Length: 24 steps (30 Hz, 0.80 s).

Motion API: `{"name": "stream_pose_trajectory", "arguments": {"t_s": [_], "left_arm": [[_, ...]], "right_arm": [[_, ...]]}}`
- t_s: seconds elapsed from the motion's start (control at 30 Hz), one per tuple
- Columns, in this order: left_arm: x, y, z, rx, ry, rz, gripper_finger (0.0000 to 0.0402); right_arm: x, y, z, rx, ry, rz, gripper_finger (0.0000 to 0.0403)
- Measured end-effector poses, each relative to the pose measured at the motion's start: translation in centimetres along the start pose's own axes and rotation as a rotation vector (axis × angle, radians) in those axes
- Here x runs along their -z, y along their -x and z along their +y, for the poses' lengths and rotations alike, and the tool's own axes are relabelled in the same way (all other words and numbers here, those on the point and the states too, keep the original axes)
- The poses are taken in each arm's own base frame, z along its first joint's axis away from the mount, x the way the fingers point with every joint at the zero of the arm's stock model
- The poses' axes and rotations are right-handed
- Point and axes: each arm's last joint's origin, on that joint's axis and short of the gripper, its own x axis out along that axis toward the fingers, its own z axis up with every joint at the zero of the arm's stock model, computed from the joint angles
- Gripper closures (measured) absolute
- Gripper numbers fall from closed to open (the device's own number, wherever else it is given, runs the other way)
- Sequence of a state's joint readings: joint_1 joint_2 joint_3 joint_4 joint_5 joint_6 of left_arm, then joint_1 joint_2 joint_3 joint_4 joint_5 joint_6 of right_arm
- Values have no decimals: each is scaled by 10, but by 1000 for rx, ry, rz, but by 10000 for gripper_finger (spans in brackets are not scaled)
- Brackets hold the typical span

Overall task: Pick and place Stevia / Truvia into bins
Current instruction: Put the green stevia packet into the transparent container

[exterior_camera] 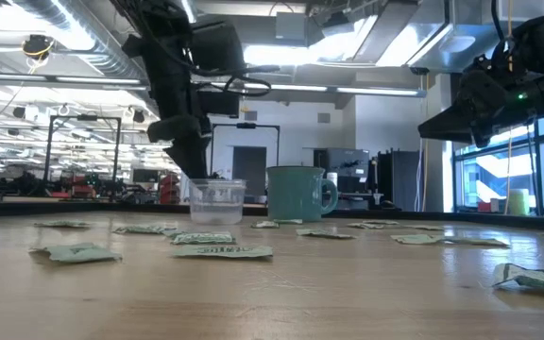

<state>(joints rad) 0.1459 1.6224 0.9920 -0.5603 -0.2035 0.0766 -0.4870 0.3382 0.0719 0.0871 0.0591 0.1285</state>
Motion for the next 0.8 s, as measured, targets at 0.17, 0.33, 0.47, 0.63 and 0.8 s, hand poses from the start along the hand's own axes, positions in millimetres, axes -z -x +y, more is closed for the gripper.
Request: {"name": "stream_pose_trajectory", "arguments": {"t_s": [0.17, 0.33, 0.47, 0.63, 0.8], "left_arm": [[-3, 27, 2, -56, -62, 63, 314], [0, 65, -6, -23, -25, 23, 311], [11, 89, -18, 108, 92, 24, 311], [30, 83, -42, 132, 74, 71, 311], [56, 60, -60, 130, 79, 184, 320]], "right_arm": [[0, 0, 0, 0, -2, 2, 274], [0, 0, 0, -1, 5, -3, 274], [1, 0, 0, 1, 14, 13, 274], [2, 0, 0, -5, 35, 17, 274], [1, 0, 0, -8, 29, 14, 274]]}}
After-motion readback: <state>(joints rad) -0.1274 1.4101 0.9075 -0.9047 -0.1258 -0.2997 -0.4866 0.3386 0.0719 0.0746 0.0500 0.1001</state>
